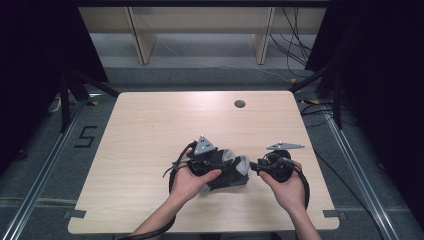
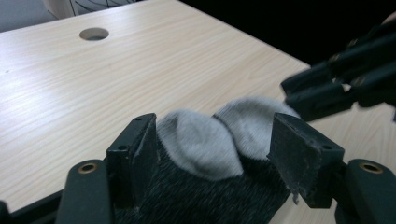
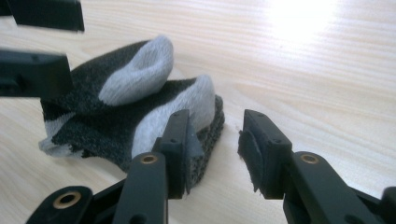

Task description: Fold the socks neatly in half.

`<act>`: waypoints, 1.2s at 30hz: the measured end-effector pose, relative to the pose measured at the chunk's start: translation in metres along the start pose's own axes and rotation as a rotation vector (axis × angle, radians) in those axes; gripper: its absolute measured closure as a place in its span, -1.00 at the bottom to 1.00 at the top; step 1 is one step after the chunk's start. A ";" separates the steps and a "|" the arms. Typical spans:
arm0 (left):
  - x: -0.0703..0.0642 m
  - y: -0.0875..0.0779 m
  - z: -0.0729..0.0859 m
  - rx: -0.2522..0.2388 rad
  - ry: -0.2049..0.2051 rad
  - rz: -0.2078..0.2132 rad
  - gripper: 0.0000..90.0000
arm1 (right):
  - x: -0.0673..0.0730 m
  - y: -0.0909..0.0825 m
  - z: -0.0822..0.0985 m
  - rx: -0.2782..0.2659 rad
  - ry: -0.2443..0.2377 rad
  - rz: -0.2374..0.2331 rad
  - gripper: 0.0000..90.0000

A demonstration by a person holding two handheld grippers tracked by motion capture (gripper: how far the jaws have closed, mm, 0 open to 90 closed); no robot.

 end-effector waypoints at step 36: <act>0.003 -0.009 0.005 0.044 0.148 -0.024 0.82 | -0.001 0.024 0.010 0.087 -0.037 -0.024 0.93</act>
Point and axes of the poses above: each handheld gripper's, and its own axes: y roughly forward along the jaws, z roughly out of its underside, x roughly to its left, the point moved 6 cm from there along y, roughly forward along the jaws, and after that the axes turned 8 degrees about y, right-handed, at the moved point
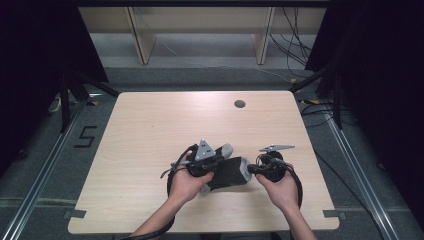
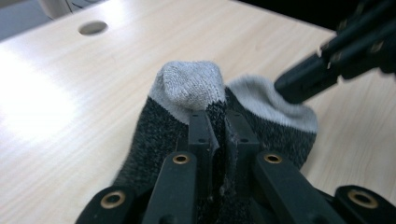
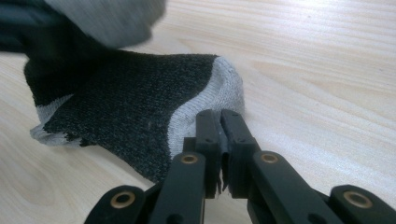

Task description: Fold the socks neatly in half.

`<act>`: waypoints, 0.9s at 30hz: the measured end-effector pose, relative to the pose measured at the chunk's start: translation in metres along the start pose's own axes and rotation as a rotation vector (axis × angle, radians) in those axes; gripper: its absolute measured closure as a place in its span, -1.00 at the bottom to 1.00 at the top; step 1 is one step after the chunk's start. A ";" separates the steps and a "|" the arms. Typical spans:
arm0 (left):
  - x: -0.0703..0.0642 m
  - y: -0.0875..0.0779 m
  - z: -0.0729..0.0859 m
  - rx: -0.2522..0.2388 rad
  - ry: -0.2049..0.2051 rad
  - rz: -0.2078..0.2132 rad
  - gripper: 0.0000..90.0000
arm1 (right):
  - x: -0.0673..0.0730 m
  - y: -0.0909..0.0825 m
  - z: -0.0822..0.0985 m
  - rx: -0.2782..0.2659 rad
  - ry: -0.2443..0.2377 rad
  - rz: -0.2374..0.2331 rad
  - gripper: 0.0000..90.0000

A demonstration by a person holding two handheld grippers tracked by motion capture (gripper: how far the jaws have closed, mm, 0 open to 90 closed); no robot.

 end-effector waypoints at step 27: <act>-0.027 0.020 -0.003 -0.065 0.034 0.087 0.83 | 0.007 0.009 0.000 0.005 0.045 0.018 0.92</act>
Point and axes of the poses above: each handheld gripper's, and its own axes: y roughly forward along the jaws, z roughly out of its underside, x roughly to its left, the point moved 6 cm from there along y, roughly forward along the jaws, and after that the axes turned 8 degrees about y, right-handed, at the moved point
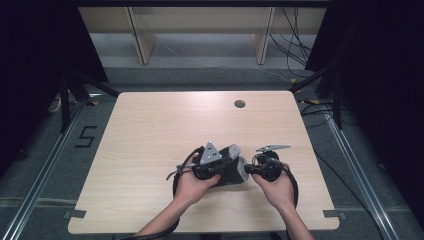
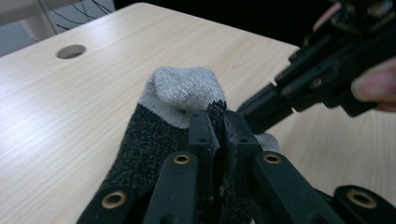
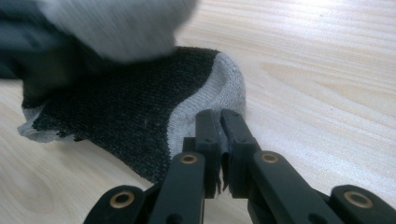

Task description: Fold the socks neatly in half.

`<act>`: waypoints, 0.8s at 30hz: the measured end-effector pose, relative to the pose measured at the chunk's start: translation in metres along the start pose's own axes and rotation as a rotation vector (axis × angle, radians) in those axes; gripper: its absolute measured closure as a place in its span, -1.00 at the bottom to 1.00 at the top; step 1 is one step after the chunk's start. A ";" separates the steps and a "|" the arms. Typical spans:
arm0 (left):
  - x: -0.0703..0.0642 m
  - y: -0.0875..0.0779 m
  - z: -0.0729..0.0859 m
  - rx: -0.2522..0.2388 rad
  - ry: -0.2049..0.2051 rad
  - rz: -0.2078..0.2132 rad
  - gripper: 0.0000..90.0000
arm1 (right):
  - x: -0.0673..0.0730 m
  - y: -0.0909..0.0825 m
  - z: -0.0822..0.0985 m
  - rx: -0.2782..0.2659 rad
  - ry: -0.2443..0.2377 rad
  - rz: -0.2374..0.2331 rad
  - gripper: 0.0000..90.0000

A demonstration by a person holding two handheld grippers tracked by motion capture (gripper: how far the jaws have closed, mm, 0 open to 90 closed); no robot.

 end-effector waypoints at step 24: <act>-0.022 0.017 0.028 0.053 0.065 0.101 0.78 | -0.005 0.002 -0.005 -0.020 0.014 -0.001 0.74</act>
Point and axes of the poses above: each handheld gripper's, and its own axes: y roughly forward along the jaws, z roughly out of its underside, x roughly to its left, the point moved 6 cm from there along y, roughly forward along the jaws, and after that the axes turned 8 degrees about y, right-handed, at the moved point
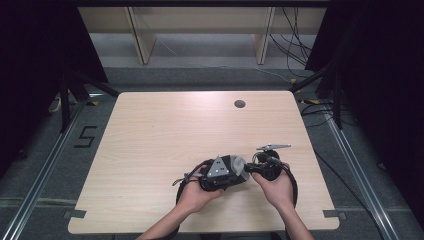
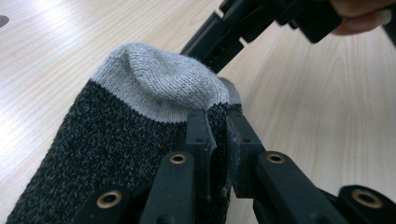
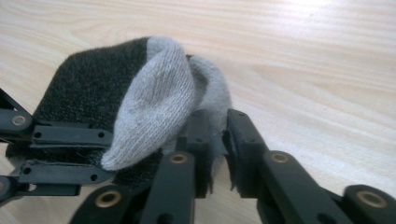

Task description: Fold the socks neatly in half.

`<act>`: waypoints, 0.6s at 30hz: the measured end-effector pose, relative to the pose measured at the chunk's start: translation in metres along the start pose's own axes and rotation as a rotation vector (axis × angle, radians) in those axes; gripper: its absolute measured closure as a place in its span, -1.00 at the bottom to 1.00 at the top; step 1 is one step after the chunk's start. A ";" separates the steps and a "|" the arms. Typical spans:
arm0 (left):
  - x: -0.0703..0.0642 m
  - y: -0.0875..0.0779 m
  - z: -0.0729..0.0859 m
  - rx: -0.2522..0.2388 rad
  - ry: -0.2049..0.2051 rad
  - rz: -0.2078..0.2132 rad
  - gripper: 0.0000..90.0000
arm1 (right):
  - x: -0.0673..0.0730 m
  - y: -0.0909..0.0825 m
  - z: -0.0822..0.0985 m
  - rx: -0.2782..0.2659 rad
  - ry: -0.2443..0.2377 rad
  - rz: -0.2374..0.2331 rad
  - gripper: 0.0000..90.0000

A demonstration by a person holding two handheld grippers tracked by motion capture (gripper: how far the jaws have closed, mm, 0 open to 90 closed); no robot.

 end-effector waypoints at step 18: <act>-0.004 -0.003 0.000 0.014 0.008 0.018 0.37 | 0.027 0.006 -0.020 0.007 -0.143 0.014 0.79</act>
Point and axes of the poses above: each handheld gripper's, and its own axes: y roughly forward along the jaws, z roughly out of its underside, x roughly to its left, the point moved 6 cm from there along y, roughly forward along the jaws, and after that the axes turned 8 degrees about y, right-handed, at the moved point
